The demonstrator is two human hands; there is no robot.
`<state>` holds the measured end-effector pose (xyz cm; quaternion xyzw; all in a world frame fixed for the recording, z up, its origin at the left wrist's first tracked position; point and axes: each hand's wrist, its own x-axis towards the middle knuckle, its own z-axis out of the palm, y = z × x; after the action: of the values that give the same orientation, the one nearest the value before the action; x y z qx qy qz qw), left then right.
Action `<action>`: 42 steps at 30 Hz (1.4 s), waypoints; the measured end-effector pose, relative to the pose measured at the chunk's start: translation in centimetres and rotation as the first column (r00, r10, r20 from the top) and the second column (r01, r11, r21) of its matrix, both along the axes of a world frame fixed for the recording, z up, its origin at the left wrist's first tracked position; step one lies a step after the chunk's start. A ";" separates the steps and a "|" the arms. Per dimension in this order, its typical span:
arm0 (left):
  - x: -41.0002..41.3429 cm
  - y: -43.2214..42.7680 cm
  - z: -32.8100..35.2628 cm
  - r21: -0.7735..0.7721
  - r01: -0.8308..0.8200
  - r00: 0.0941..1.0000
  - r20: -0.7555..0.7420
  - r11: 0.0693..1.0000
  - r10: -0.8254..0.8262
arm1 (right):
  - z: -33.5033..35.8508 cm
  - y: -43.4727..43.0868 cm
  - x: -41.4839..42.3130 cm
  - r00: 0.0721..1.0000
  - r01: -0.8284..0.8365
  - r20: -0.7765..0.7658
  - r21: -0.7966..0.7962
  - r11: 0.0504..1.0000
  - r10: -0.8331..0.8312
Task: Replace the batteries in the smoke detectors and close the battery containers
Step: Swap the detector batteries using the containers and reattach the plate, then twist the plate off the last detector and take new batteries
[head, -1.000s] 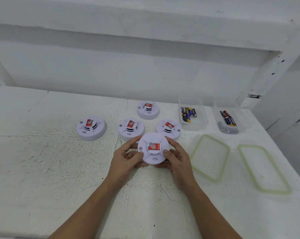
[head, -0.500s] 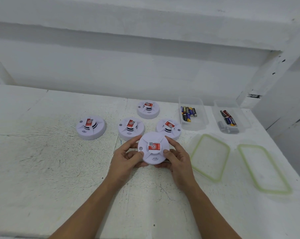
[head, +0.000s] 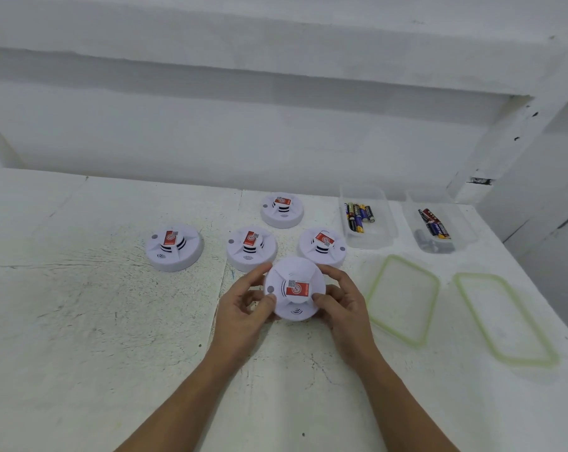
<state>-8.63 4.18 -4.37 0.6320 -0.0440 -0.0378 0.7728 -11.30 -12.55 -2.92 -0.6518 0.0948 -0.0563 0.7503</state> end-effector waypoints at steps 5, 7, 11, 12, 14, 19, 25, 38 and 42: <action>1.1 1.1 1.8 0.080 -0.074 0.992 0.104 0.994 0.065 | 1.8 1.1 1.2 0.998 -0.040 0.048 -0.058 0.998 0.043; 2.6 2.2 3.1 0.108 -0.076 0.986 0.153 0.991 0.059 | 3.2 1.8 2.7 0.995 -0.049 0.083 -0.080 0.996 0.055; 7.4 4.9 5.6 0.185 -0.108 0.973 0.221 0.977 0.066 | 5.8 4.1 7.7 0.991 -0.078 0.097 -0.174 0.982 0.096; 9.0 5.8 6.1 0.182 -0.115 0.971 0.230 0.977 0.071 | 6.3 4.8 9.4 0.990 -0.076 0.101 -0.215 0.974 0.100; 11.7 7.0 6.6 0.185 -0.112 0.977 0.199 0.976 0.075 | 6.9 5.9 12.1 0.992 -0.074 0.076 -0.307 0.949 0.102; 18.0 9.6 6.7 0.307 -0.074 0.992 0.125 0.949 0.037 | 7.4 8.9 17.5 0.996 -0.082 -0.006 -0.443 0.893 0.088; 22.1 11.5 5.1 0.474 -0.020 1.000 0.031 0.880 0.006 | 6.2 11.1 21.0 0.983 -0.169 -0.156 -0.608 0.776 0.092; 24.7 12.3 3.7 0.654 0.009 1.000 0.000 0.756 -0.011 | 4.9 12.7 24.2 0.954 -0.266 -0.298 -0.801 0.536 0.028; 24.5 11.9 3.8 0.687 0.003 1.000 -0.009 0.727 0.005 | 4.9 13.3 24.5 0.937 -0.308 -0.349 -0.814 0.493 0.011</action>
<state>15.87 16.12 -0.57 0.8726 -0.0225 -0.0541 0.4849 13.22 0.74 2.03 -0.9431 0.1045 0.0736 0.3069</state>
